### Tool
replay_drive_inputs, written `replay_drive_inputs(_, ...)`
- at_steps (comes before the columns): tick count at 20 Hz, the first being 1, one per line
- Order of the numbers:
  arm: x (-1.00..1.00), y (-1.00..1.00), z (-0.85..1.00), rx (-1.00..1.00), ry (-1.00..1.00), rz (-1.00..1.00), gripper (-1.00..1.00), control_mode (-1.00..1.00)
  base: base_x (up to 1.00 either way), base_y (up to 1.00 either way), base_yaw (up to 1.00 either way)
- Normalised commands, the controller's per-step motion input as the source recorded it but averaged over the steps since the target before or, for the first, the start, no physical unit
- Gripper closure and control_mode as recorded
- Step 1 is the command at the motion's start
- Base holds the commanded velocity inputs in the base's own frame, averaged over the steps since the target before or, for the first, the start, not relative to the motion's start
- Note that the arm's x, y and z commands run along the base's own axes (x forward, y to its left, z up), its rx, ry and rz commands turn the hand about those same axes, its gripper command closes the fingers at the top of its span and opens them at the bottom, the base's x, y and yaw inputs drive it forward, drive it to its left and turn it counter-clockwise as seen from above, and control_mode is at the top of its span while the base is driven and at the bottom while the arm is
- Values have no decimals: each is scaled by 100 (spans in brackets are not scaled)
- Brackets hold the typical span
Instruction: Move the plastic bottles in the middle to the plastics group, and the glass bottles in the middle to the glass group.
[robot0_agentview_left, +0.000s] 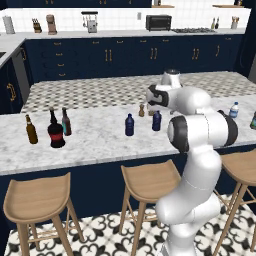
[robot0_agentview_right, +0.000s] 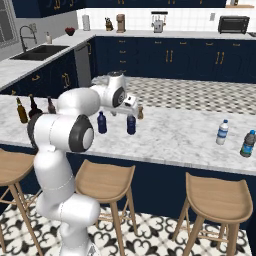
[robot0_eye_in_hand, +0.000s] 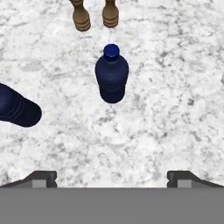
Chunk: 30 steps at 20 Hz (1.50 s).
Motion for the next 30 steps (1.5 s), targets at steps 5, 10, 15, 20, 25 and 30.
replay_drive_inputs(5,15,-25,0,4,-23,0,-100,-100,0,0,0)
replay_drive_inputs(10,0,-8,-3,0,-18,1,-100,-100,0,0,0)
replay_drive_inputs(15,13,4,-30,-2,-1,4,-100,-100,0,0,0)
replay_drive_inputs(20,21,3,-28,0,0,5,-100,-100,0,0,0)
replay_drive_inputs(25,24,-2,-10,-2,0,5,-100,-100,0,0,0)
replay_drive_inputs(30,21,-2,-2,-10,2,10,-100,-100,0,0,0)
